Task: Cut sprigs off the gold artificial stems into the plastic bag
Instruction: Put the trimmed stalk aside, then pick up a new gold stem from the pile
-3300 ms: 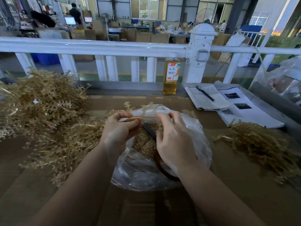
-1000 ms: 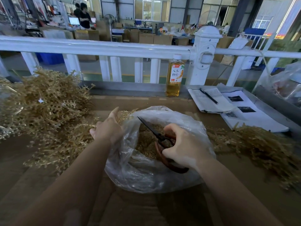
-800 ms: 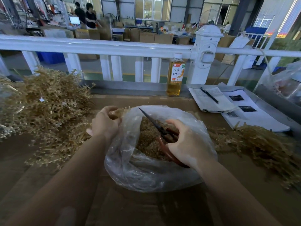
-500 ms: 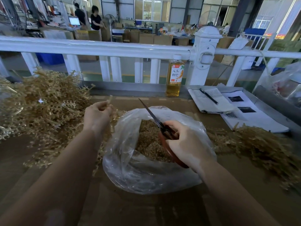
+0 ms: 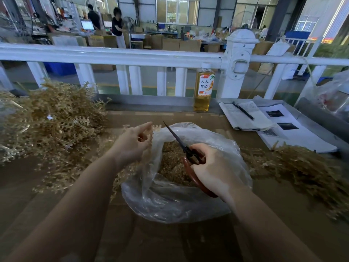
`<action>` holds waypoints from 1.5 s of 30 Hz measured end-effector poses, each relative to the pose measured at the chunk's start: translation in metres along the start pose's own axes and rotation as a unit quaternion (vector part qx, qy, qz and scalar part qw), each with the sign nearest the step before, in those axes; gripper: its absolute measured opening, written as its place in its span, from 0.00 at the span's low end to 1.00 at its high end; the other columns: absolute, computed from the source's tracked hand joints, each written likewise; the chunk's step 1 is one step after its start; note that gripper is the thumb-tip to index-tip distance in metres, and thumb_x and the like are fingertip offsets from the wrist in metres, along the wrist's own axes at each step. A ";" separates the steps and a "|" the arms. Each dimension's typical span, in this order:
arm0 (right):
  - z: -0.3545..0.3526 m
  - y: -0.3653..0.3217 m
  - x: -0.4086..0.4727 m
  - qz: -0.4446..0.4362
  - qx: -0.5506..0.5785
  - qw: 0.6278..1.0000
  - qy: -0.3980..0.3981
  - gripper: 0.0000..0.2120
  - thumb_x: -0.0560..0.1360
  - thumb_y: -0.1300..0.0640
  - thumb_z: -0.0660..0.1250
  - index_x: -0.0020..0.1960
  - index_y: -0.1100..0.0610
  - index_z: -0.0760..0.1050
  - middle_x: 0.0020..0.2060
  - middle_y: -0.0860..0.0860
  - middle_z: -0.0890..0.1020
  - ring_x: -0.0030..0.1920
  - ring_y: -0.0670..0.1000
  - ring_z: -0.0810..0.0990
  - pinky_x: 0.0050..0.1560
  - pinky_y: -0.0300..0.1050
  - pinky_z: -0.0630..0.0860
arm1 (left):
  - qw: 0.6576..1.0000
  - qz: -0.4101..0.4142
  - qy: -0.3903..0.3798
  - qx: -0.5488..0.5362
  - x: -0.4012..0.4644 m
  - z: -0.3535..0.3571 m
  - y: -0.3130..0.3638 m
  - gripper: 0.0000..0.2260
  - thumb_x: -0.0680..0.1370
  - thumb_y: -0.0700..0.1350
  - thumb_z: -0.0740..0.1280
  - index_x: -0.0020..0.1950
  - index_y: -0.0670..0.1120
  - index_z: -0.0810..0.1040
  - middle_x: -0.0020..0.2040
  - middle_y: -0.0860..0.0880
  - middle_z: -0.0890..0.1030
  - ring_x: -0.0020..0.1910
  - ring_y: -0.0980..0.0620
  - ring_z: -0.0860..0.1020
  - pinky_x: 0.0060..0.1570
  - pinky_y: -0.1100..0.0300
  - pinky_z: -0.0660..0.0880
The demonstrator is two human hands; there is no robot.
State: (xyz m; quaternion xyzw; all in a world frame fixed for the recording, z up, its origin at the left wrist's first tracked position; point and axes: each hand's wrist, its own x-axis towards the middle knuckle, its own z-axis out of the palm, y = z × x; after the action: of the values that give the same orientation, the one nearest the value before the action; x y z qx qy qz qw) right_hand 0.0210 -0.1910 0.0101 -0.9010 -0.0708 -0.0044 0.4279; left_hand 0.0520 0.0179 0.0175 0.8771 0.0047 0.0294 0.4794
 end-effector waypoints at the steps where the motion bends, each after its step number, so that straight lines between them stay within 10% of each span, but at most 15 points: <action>1: 0.000 0.001 0.000 0.002 -0.003 1.000 -0.001 0.20 0.75 0.54 0.68 0.66 0.47 0.72 0.54 0.45 0.79 0.56 0.48 0.77 0.60 0.49 0.76 | 0.999 -0.019 -0.004 -0.034 0.001 0.001 -0.003 0.23 0.78 0.37 0.63 0.72 0.52 0.68 0.52 0.45 0.79 0.45 0.48 0.75 0.44 0.57 0.74; 4: 0.000 0.004 -0.001 0.006 -0.016 1.000 0.001 0.22 0.75 0.56 0.68 0.68 0.48 0.71 0.59 0.46 0.78 0.59 0.48 0.76 0.62 0.47 0.74 | 0.986 -0.056 0.085 -0.129 0.006 -0.001 -0.011 0.17 0.79 0.38 0.62 0.67 0.47 0.73 0.53 0.46 0.79 0.50 0.45 0.78 0.50 0.52 0.75; 7: -0.001 0.006 -0.002 0.010 -0.025 1.000 0.004 0.22 0.75 0.58 0.67 0.68 0.47 0.71 0.61 0.47 0.78 0.61 0.49 0.75 0.62 0.46 0.74 | 0.971 -0.043 0.228 0.066 0.009 -0.006 -0.023 0.13 0.79 0.37 0.59 0.60 0.45 0.78 0.48 0.46 0.81 0.41 0.45 0.79 0.39 0.54 0.77; 11: -0.002 0.006 -0.002 0.009 -0.043 0.999 0.010 0.23 0.75 0.56 0.68 0.68 0.46 0.70 0.60 0.45 0.78 0.58 0.45 0.75 0.54 0.36 0.74 | 0.939 -0.159 0.165 0.257 0.012 -0.009 -0.039 0.24 0.77 0.38 0.55 0.73 0.46 0.65 0.65 0.37 0.73 0.62 0.36 0.70 0.63 0.45 0.68; 14: -0.001 0.004 -0.002 0.017 -0.031 0.999 -0.002 0.23 0.75 0.55 0.68 0.69 0.46 0.70 0.61 0.46 0.78 0.61 0.48 0.75 0.62 0.47 0.75 | 0.929 -0.198 0.142 0.278 0.012 -0.006 -0.042 0.23 0.80 0.47 0.60 0.75 0.48 0.61 0.69 0.40 0.68 0.67 0.37 0.65 0.64 0.42 0.63; 22: -0.001 0.007 -0.003 0.033 -0.027 0.999 -0.009 0.24 0.75 0.57 0.68 0.69 0.47 0.70 0.62 0.47 0.77 0.62 0.49 0.75 0.64 0.47 0.73 | 0.908 -0.112 0.291 0.281 0.007 -0.011 -0.030 0.12 0.75 0.54 0.69 0.54 0.49 0.82 0.60 0.44 0.71 0.62 0.41 0.65 0.61 0.41 0.63; 32: 0.001 0.008 -0.004 0.037 0.013 0.999 -0.004 0.22 0.75 0.57 0.68 0.68 0.47 0.70 0.61 0.48 0.78 0.59 0.50 0.77 0.61 0.52 0.75 | 0.898 0.015 0.409 0.163 0.007 -0.026 0.010 0.14 0.81 0.56 0.58 0.54 0.46 0.73 0.42 0.45 0.78 0.42 0.42 0.76 0.41 0.49 0.73; 37: 0.003 0.010 -0.003 0.049 0.037 0.998 -0.009 0.21 0.75 0.57 0.67 0.67 0.46 0.72 0.56 0.49 0.80 0.55 0.55 0.80 0.58 0.55 0.78 | 0.960 -0.065 0.193 -0.191 0.008 -0.018 0.028 0.10 0.81 0.50 0.59 0.55 0.45 0.74 0.42 0.48 0.78 0.34 0.51 0.76 0.30 0.58 0.76; 40: 0.002 0.010 -0.002 0.055 0.036 0.998 -0.011 0.19 0.75 0.56 0.67 0.65 0.46 0.73 0.52 0.49 0.82 0.52 0.55 0.81 0.55 0.53 0.78 | 0.987 -0.042 0.096 -0.126 0.006 0.005 0.024 0.05 0.81 0.45 0.60 0.50 0.46 0.75 0.41 0.48 0.78 0.33 0.51 0.76 0.31 0.59 0.74; 45: -0.004 0.011 -0.001 0.046 0.006 0.999 -0.027 0.12 0.76 0.54 0.64 0.57 0.42 0.74 0.43 0.40 0.78 0.46 0.47 0.78 0.44 0.40 0.74 | 0.984 0.004 0.178 -0.009 0.004 0.032 0.012 0.02 0.81 0.45 0.61 0.51 0.48 0.71 0.37 0.45 0.79 0.32 0.47 0.80 0.37 0.49 0.79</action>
State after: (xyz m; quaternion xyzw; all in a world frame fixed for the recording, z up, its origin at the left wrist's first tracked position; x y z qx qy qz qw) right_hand 0.0218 -0.2017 0.0040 -0.9005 -0.0412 0.0403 0.4310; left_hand 0.0578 -0.0151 0.0106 0.8534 0.0862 0.1873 0.4787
